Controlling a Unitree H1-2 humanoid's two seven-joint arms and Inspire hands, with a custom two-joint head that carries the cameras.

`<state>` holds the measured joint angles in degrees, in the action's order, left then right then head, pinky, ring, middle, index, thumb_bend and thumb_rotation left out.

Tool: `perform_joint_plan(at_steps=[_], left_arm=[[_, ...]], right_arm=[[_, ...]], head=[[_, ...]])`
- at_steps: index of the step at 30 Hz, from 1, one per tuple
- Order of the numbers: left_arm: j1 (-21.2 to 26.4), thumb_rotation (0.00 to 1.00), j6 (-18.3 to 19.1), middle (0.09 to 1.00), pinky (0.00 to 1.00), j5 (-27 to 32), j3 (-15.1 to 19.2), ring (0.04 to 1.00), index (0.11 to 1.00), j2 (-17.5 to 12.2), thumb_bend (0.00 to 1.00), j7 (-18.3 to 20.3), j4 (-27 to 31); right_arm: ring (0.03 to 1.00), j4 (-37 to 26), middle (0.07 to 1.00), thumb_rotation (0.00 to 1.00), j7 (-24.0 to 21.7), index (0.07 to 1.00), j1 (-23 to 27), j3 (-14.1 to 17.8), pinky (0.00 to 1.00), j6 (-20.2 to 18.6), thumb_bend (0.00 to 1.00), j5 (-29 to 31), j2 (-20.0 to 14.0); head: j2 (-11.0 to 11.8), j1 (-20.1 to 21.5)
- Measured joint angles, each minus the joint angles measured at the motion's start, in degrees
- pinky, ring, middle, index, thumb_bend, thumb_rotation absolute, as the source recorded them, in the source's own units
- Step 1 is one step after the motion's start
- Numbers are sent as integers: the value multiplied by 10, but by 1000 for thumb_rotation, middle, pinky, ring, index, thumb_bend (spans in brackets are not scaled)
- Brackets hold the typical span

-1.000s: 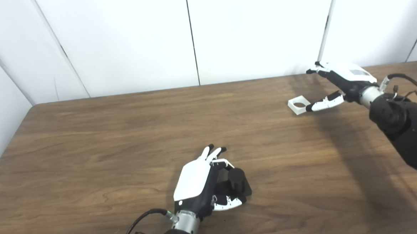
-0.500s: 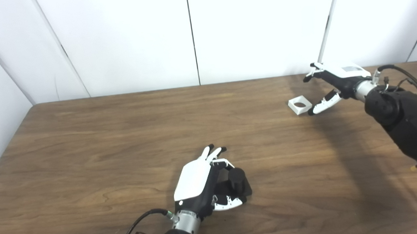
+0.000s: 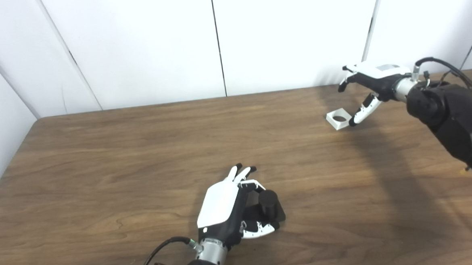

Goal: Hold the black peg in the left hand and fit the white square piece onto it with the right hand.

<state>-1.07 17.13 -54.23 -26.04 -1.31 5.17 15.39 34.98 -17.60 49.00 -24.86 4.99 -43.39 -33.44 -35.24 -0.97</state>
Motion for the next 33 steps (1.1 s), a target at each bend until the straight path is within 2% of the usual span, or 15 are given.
perform_joint_plan(at_steps=[12,21,33], left_arm=[[-2,66,3,929,934,-5,0,1000,492,10,522,-3,-1],[-2,67,4,930,941,-8,-1,1000,492,17,521,-7,-6],[-2,66,12,930,934,-8,-1,1000,492,20,521,-10,-7]], right_arm=[[1000,61,1000,307,2,769,22,-25,1000,30,857,-14,11],[1000,76,1000,317,-2,751,46,-50,1000,46,855,-30,16],[1000,88,1000,317,-6,750,49,-67,1000,52,850,-36,26]], head=[[1,0],[2,-3],[1,-3]])
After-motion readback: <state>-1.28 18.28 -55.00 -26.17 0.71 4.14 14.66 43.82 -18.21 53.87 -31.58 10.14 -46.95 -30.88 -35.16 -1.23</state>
